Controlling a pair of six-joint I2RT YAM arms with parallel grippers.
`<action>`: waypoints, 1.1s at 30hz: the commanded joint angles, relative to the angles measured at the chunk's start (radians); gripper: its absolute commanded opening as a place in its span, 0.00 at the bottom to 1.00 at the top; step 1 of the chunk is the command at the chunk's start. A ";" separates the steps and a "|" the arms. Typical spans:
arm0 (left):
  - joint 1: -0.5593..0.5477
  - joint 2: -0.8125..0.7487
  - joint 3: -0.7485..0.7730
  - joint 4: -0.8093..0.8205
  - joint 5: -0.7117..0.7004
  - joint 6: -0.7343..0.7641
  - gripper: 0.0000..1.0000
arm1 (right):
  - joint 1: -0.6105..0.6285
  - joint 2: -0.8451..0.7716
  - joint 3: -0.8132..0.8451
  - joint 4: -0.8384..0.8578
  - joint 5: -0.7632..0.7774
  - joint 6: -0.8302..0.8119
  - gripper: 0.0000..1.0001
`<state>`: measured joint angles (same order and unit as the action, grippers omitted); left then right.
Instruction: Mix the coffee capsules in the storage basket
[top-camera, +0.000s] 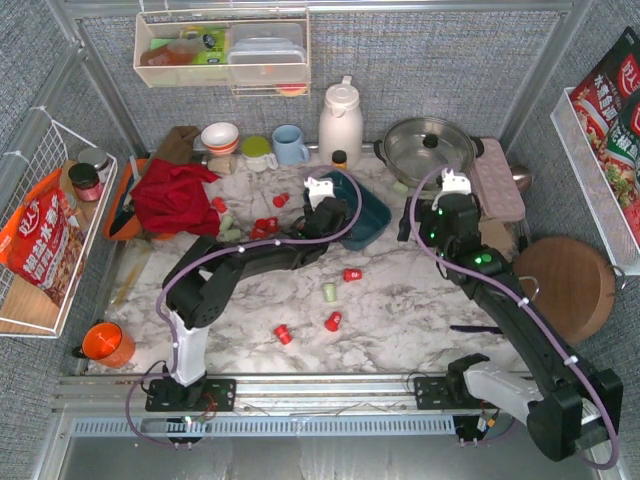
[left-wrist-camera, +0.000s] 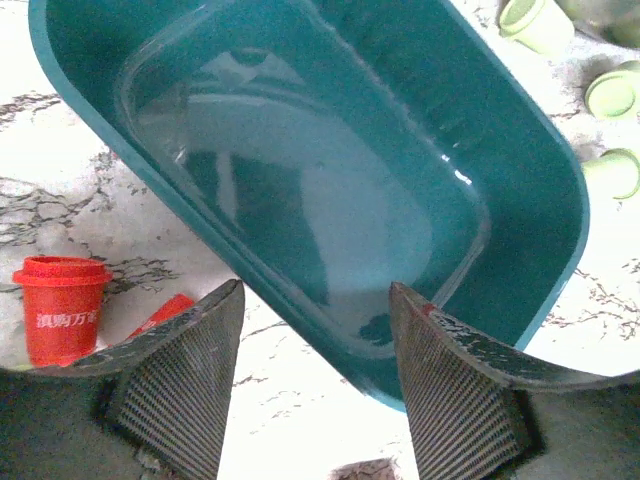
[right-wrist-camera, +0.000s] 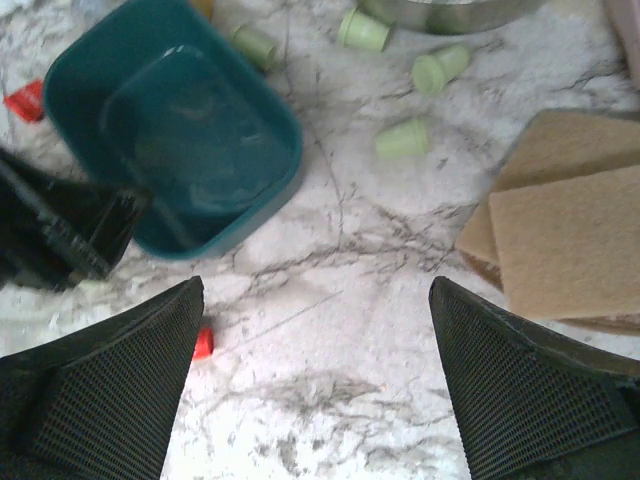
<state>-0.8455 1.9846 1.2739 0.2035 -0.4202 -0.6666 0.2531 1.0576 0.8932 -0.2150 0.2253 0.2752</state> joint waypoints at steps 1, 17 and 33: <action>0.006 0.030 0.021 0.002 -0.006 0.003 0.68 | 0.055 -0.054 -0.050 -0.001 0.025 0.008 0.99; 0.012 0.042 0.052 -0.093 -0.071 0.021 0.62 | 0.081 -0.089 -0.114 0.040 0.014 0.028 0.99; 0.014 0.051 0.075 -0.099 -0.063 0.063 0.41 | 0.083 -0.099 -0.112 0.029 0.008 0.022 0.99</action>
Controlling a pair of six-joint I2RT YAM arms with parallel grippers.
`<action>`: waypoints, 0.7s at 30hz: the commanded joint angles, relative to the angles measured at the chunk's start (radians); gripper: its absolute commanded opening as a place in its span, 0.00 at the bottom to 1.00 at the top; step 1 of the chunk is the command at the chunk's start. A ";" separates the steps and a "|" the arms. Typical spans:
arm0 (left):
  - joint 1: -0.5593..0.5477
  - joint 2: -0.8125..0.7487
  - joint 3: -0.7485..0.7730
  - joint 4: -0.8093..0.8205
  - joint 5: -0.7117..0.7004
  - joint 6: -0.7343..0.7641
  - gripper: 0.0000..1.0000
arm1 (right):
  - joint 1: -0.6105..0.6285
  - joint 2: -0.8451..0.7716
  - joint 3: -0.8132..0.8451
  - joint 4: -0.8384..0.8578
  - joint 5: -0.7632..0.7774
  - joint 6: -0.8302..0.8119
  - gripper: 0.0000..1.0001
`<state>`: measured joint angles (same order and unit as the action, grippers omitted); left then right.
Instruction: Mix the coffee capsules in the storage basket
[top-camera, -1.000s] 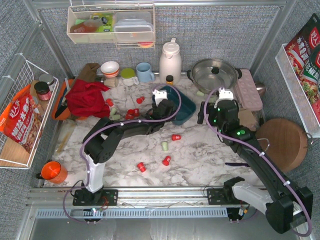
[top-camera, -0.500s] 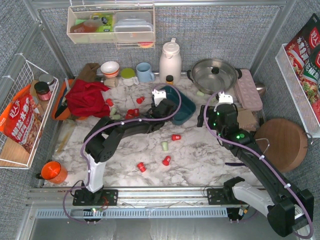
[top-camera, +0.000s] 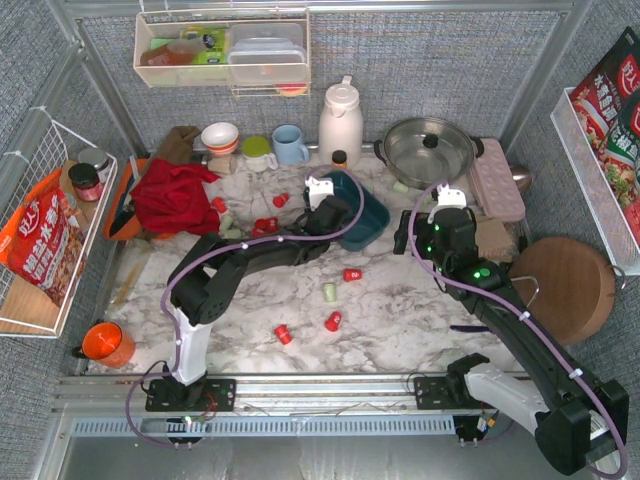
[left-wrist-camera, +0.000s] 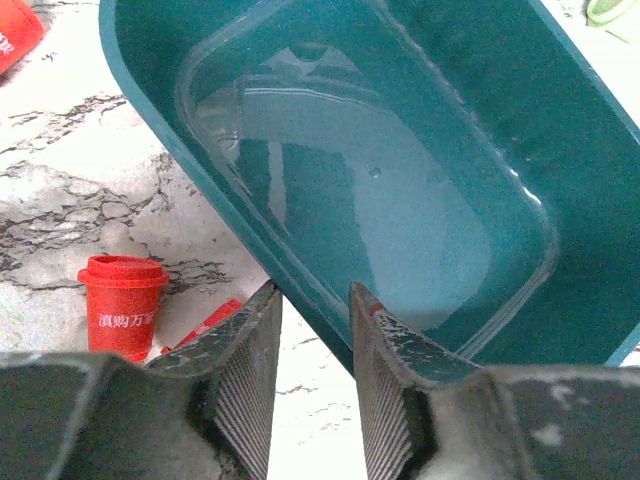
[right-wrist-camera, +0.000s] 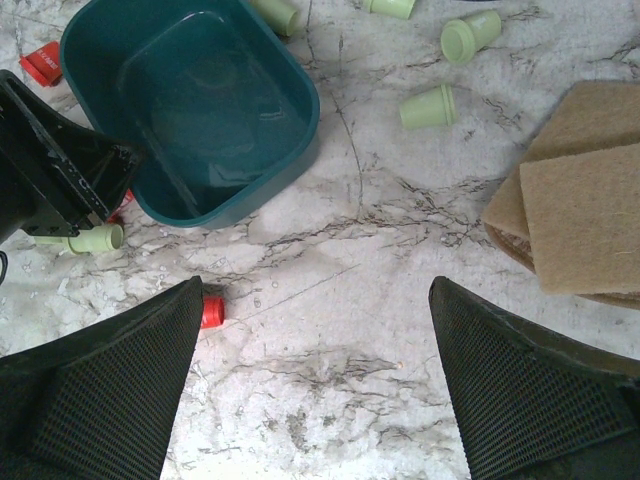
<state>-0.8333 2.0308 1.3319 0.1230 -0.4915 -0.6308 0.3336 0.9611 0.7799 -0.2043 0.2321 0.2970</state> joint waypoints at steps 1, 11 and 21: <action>0.002 0.005 0.019 -0.022 0.013 0.029 0.39 | 0.002 -0.002 0.000 0.018 0.001 0.001 0.99; 0.001 -0.002 0.022 -0.087 0.045 0.063 0.19 | 0.005 0.008 0.004 0.014 -0.011 0.001 0.99; 0.002 -0.005 0.055 -0.123 0.020 0.204 0.19 | 0.006 0.020 0.004 0.014 -0.016 -0.001 0.99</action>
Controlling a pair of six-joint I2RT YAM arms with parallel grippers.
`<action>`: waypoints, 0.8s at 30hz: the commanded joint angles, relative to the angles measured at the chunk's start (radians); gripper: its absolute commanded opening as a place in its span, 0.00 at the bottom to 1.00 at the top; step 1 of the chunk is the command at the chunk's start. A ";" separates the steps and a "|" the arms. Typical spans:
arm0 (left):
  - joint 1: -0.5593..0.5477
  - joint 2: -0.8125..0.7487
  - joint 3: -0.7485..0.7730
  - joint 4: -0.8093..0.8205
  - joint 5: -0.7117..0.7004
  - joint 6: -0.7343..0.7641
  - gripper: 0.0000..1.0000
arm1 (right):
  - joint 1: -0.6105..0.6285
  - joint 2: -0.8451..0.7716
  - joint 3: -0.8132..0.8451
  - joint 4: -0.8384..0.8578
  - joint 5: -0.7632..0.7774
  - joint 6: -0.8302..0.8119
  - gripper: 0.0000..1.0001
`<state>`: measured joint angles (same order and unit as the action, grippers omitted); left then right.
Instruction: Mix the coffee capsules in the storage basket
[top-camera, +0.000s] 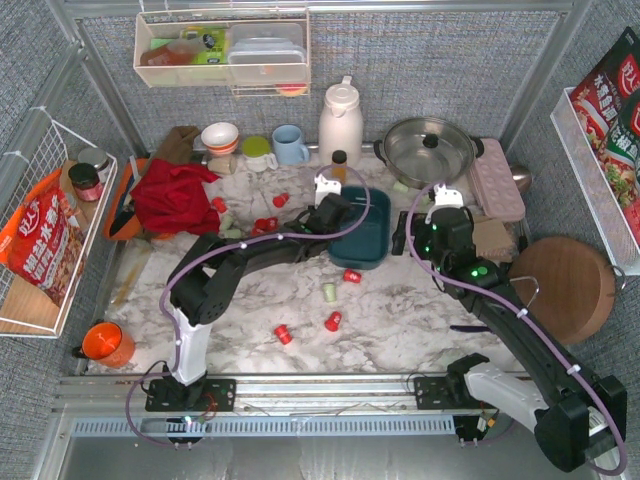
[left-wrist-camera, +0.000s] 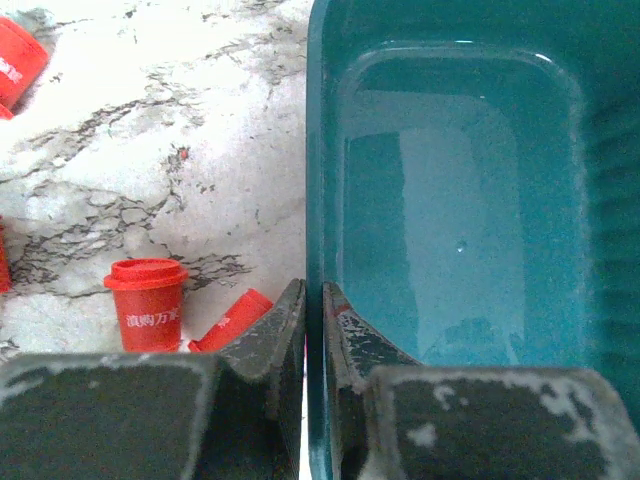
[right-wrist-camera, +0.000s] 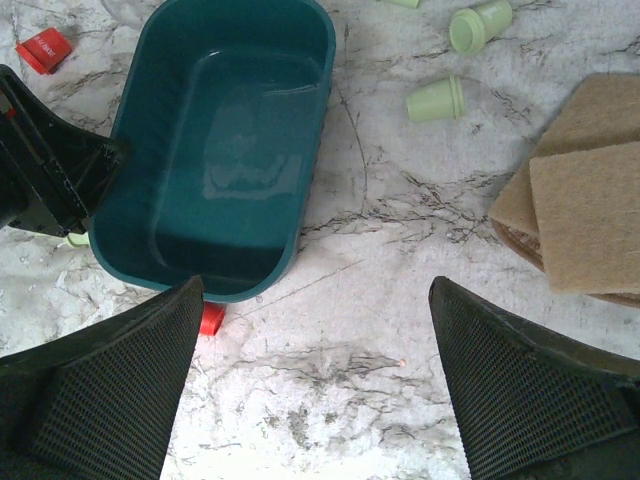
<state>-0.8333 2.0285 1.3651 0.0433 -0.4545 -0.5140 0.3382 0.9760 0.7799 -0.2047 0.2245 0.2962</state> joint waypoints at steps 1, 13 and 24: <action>0.002 0.002 0.031 -0.053 -0.021 0.100 0.19 | 0.001 0.007 0.006 0.014 -0.008 0.000 0.99; 0.006 0.017 0.030 -0.085 -0.052 0.195 0.24 | 0.004 0.025 0.012 0.010 -0.016 -0.003 0.99; 0.015 0.028 0.059 -0.156 -0.106 0.146 0.27 | 0.008 0.043 0.017 0.008 -0.019 -0.006 0.99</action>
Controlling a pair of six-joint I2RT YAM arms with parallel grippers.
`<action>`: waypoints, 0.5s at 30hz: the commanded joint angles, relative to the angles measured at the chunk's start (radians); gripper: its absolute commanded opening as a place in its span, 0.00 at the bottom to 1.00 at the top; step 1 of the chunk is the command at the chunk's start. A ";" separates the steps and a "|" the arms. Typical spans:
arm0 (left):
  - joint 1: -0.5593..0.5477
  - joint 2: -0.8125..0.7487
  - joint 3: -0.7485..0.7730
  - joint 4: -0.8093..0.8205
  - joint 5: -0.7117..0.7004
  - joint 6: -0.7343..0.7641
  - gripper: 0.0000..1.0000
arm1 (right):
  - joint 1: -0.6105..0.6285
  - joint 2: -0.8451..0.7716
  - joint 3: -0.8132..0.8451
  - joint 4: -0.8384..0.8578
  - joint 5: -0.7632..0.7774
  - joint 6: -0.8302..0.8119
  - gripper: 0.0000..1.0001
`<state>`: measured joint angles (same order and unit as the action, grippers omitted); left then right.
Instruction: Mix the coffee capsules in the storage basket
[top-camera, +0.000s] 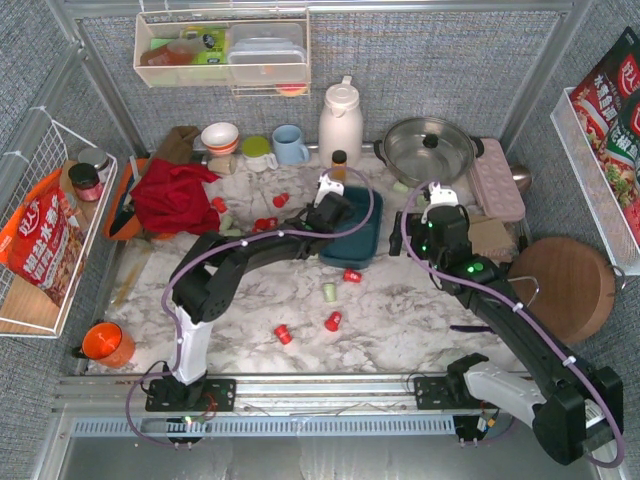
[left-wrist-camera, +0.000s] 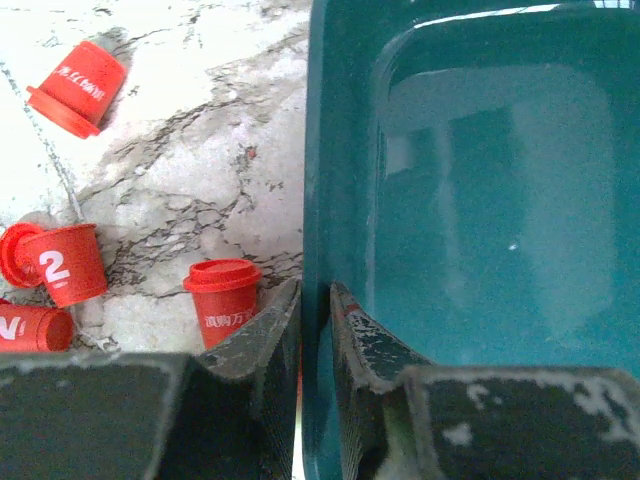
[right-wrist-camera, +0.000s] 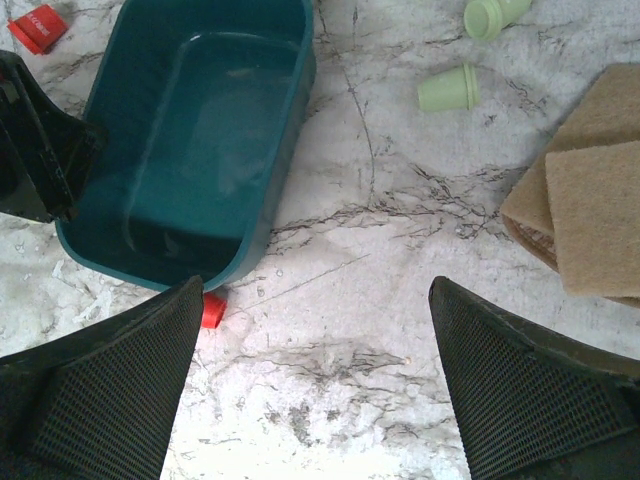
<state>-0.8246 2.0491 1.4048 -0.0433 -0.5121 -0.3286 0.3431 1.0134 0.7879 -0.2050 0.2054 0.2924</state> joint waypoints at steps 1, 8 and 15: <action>0.006 0.007 0.021 -0.078 -0.058 -0.048 0.28 | 0.002 0.008 0.011 0.009 0.000 -0.002 0.99; 0.007 0.002 0.034 -0.100 -0.074 -0.119 0.36 | 0.006 0.027 0.014 0.009 -0.001 -0.002 0.99; 0.007 -0.011 -0.012 -0.058 -0.143 -0.246 0.37 | 0.009 0.067 0.008 0.027 0.008 0.000 0.99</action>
<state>-0.8204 2.0510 1.4185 -0.1204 -0.5972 -0.4778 0.3477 1.0618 0.7921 -0.2050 0.2054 0.2924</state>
